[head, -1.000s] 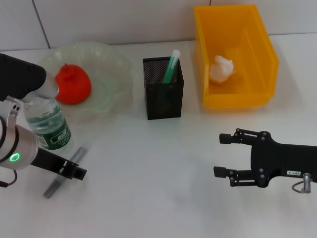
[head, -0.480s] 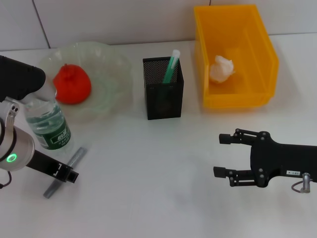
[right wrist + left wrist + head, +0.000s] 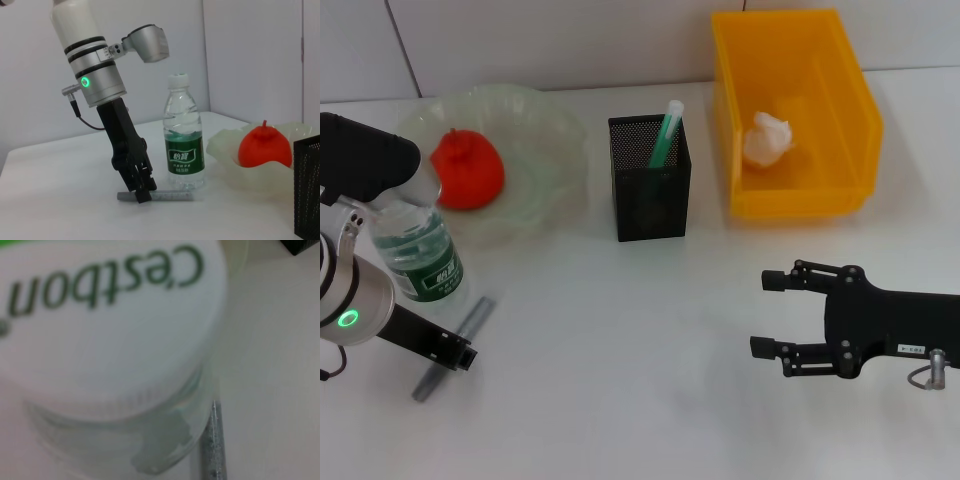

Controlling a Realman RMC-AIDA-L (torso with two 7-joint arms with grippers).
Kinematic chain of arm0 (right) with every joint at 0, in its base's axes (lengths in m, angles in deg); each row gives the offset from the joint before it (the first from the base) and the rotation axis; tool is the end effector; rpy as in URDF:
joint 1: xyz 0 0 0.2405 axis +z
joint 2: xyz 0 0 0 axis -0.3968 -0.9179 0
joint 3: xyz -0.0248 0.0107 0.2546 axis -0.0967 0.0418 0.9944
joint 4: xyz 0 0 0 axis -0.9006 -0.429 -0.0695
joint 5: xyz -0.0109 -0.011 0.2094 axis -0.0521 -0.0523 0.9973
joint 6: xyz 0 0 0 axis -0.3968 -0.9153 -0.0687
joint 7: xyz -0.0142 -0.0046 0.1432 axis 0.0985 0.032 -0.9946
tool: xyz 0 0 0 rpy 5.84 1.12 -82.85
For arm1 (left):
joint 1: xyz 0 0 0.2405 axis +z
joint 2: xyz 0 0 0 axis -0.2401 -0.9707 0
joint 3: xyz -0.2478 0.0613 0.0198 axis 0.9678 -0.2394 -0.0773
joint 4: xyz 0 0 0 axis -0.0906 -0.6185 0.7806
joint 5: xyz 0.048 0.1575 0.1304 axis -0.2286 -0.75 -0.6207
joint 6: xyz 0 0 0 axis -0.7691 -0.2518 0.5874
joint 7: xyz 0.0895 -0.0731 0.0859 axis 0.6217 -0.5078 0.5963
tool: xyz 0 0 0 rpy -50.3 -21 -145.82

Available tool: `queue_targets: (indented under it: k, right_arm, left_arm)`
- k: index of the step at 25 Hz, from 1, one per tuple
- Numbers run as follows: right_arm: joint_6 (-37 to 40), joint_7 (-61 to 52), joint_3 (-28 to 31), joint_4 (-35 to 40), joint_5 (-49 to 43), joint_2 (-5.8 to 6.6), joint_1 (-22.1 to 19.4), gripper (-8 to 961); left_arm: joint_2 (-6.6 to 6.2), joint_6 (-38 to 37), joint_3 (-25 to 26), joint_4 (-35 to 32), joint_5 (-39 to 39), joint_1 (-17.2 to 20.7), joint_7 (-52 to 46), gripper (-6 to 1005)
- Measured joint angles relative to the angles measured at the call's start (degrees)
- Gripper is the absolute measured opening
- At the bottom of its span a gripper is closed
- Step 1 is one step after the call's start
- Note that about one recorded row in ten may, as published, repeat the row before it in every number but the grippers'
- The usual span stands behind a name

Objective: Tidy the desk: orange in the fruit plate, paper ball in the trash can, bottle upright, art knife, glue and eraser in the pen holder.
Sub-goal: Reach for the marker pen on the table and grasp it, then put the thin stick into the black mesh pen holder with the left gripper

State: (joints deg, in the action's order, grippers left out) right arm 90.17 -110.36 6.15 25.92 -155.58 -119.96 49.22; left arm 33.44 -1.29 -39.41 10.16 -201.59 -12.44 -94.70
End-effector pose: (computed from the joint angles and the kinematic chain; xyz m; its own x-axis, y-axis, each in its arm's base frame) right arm 0.3104 0.2772 -0.0079 0.8319 -0.1598 -0.5314 -0.3124 -0.9263 -0.2106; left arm -0.2173 0.3277 -0.0216 0.5533 0.8145 -0.1744 0.6231 -0.5437 -0.5623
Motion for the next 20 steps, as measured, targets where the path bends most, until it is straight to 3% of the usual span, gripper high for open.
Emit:
queue_targets:
  k: [2,4,20]
  right_arm:
    - [-0.04,0.00,0.00,0.00,-0.03,-0.04,0.00,828]
    - [-0.08,0.01,0.00,0.00,-0.11,-0.07,0.00,828]
    - [-0.18,0.14,0.00,0.00,-0.72,-0.08,0.30,828]
  left_arm:
    - [0.00,-0.03,0.01,0.06,0.00,-0.02,-0.02,474]
    - [0.00,-0.08,0.01,0.14,-0.01,-0.03,-0.01,293]
    - [0.05,-0.19,-0.28,0.22,-0.03,-0.35,-0.07,265]
